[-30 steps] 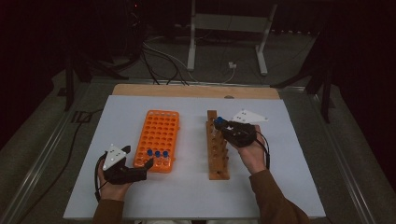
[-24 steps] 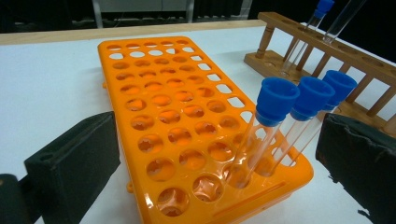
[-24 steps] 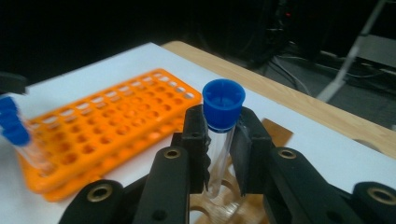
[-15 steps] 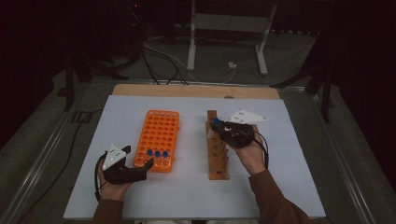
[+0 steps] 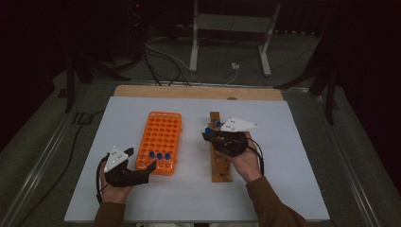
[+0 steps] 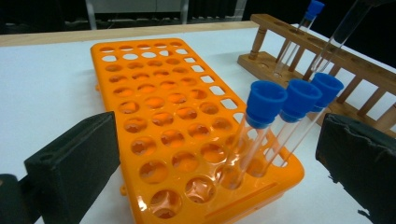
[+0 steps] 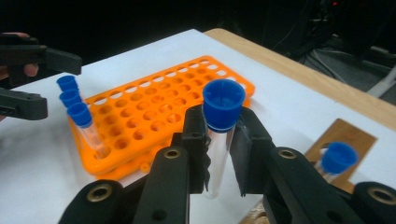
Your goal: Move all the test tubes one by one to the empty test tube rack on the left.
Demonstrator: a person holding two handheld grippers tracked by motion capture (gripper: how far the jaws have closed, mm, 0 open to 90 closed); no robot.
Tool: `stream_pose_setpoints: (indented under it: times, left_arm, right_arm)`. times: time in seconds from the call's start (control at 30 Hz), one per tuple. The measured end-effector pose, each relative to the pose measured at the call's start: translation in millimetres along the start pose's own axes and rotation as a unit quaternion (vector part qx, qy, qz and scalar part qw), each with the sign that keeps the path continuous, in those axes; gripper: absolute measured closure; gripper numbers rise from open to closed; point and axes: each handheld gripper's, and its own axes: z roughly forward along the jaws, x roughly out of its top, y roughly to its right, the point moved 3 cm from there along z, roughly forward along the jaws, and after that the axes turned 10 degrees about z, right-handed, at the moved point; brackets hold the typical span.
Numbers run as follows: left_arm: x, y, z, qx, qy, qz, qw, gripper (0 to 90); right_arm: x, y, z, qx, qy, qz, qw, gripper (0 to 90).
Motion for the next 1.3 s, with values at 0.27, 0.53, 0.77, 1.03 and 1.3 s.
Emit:
stream_pose_setpoints:
  times: [0.27,0.53,0.77,1.03,1.3]
  left_arm:
    - [7.2,7.5,-1.5,0.003,-0.006,0.025,0.9997,0.8]
    - [17.5,13.7,-3.2,0.006,0.000,0.037,0.9993,0.7]
    - [31.2,22.0,-6.4,-0.009,0.018,0.044,0.9988,0.9]
    - [39.5,30.3,-6.5,-0.030,0.037,0.041,0.9980,5.2]
    - [45.3,46.4,1.0,-0.054,0.048,0.044,0.9964,18.6]
  right_arm:
    - [-5.6,-6.9,5.0,0.018,-0.012,0.006,0.9997,77.1]
    - [-7.3,-17.1,7.7,0.036,-0.020,0.002,0.9992,77.1]
    - [-7.5,-24.6,10.4,0.050,-0.029,0.003,0.9983,77.1]
    - [-8.2,-31.2,13.7,0.063,-0.039,0.003,0.9972,77.0]
    - [-9.2,-37.5,16.8,0.081,-0.045,0.006,0.9957,77.0]
